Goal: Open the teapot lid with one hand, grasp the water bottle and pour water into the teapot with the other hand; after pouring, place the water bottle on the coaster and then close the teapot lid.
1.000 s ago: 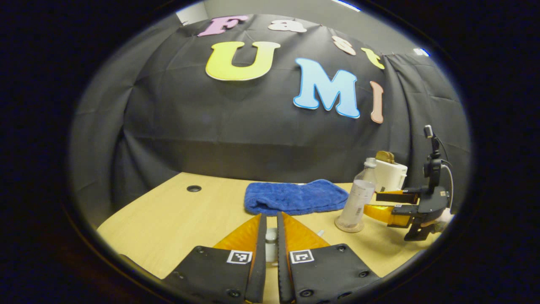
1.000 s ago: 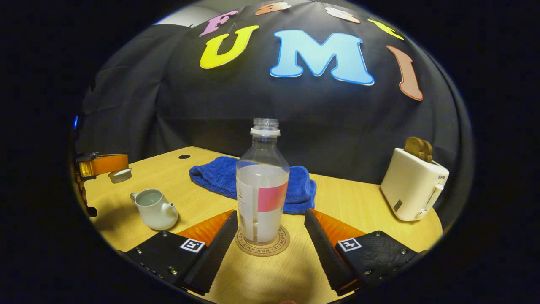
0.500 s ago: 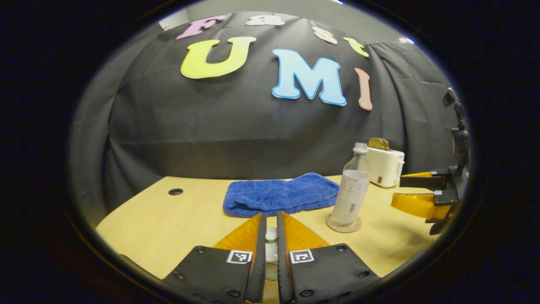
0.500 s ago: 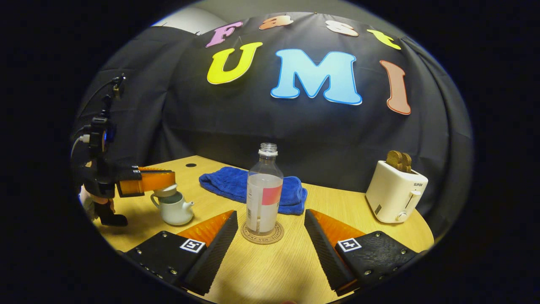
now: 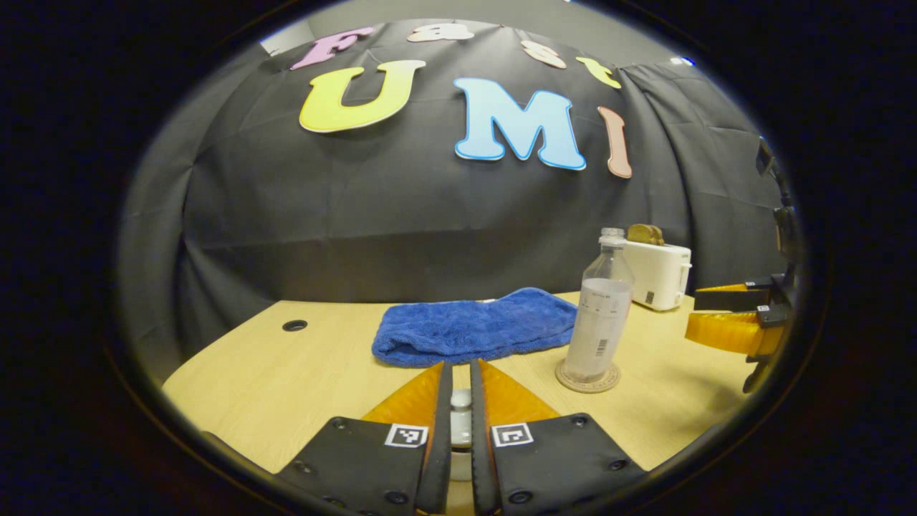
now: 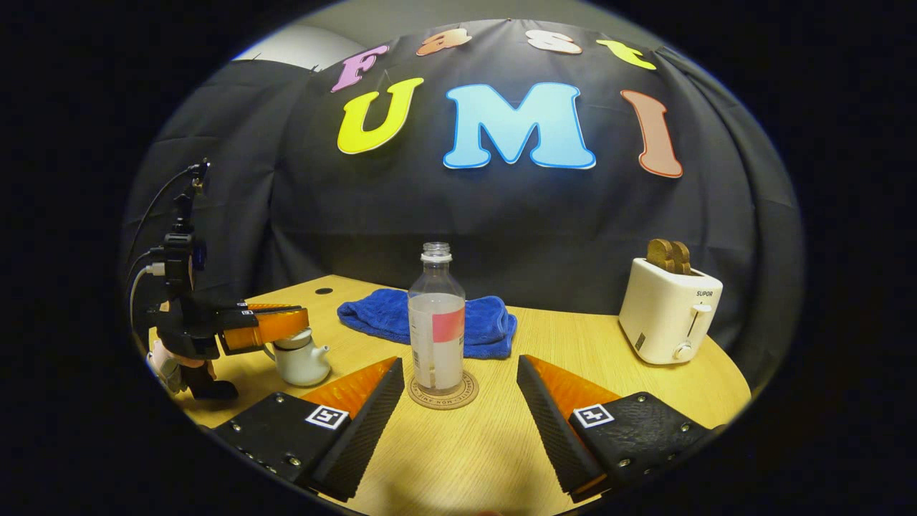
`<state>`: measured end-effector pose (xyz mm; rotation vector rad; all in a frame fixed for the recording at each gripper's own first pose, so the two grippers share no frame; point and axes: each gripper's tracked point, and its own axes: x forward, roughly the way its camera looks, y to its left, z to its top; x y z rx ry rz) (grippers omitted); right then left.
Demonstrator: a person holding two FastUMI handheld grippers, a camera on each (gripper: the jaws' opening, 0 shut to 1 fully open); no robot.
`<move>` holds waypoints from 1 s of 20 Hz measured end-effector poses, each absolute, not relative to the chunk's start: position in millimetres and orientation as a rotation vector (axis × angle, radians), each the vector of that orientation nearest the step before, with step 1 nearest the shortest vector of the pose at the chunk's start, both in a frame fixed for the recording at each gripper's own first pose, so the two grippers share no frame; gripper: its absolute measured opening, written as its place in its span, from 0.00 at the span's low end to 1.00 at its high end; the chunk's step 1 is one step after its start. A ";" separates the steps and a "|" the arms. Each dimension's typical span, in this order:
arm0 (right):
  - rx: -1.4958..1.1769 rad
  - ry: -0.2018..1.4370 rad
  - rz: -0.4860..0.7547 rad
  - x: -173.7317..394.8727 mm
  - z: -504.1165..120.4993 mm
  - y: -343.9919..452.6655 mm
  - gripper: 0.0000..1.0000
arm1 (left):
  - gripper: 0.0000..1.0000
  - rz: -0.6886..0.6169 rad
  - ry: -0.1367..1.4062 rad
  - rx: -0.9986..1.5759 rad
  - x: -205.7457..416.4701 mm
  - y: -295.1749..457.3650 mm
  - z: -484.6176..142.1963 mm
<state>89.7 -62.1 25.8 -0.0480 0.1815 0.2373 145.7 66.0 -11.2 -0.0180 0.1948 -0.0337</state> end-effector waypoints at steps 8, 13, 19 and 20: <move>-0.028 0.166 0.233 83.1 30.8 -57.5 0.99 | 0.41 -0.036 0.182 -0.045 138.6 59.9 -8.5; -0.021 0.142 0.223 72.1 38.1 -47.9 0.99 | 0.43 -0.046 0.159 -0.055 117.8 54.5 9.4; -0.029 0.107 0.208 50.8 45.6 -32.6 0.99 | 0.38 -0.045 0.116 -0.095 73.6 45.8 35.2; -0.031 0.100 0.204 44.8 45.5 -30.7 0.98 | 0.38 -0.049 0.107 -0.106 65.1 42.6 39.7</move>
